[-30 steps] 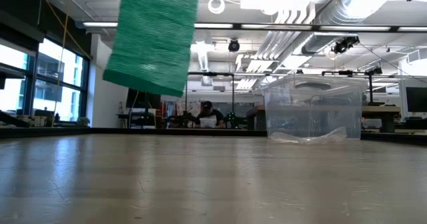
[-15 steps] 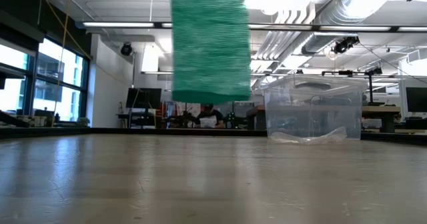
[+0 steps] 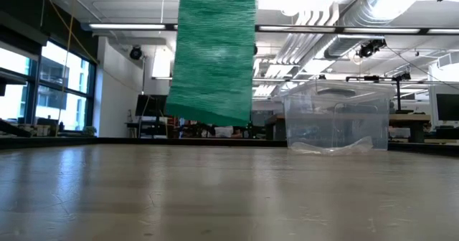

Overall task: Roll bandage
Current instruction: Roll the green bandage

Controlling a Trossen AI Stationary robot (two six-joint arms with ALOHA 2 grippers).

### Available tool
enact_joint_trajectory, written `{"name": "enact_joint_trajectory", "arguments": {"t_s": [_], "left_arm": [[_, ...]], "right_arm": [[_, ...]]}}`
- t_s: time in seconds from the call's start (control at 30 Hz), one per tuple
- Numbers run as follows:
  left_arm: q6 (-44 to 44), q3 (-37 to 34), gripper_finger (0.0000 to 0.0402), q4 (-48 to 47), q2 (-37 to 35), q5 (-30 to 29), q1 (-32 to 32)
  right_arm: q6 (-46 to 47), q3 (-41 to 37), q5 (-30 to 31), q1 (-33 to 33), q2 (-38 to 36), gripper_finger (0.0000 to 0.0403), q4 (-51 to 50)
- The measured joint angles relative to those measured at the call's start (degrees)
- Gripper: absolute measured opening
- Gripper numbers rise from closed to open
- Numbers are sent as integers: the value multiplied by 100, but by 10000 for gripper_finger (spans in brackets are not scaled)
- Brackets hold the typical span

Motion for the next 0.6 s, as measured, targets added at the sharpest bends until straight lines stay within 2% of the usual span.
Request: {"name": "enact_joint_trajectory", "arguments": {"t_s": [0.1, 0.17, 0.33, 0.43, 0.53, 0.6], "left_arm": [[596, 0, 42, -84, 3, 9, -1], [1155, 7, 16, -104, -13, 31, -46], [3487, 7, 24, -251, -5, 131, -281], [4682, 11, 19, -392, -19, -69, -465], [5749, 13, 17, -396, -22, -319, -668], [6355, 15, 21, -365, -22, -396, -769]], "right_arm": [[830, 0, -271, -87, -6, 25, -196], [1434, 0, -435, -128, -11, 45, -303], [2849, 0, -869, -211, -15, 120, -508], [3587, -4, -1063, -347, -15, 156, -382], [4138, -4, -1508, -514, -22, 173, -63], [4310, -4, -1814, -595, -22, 168, 125]]}}
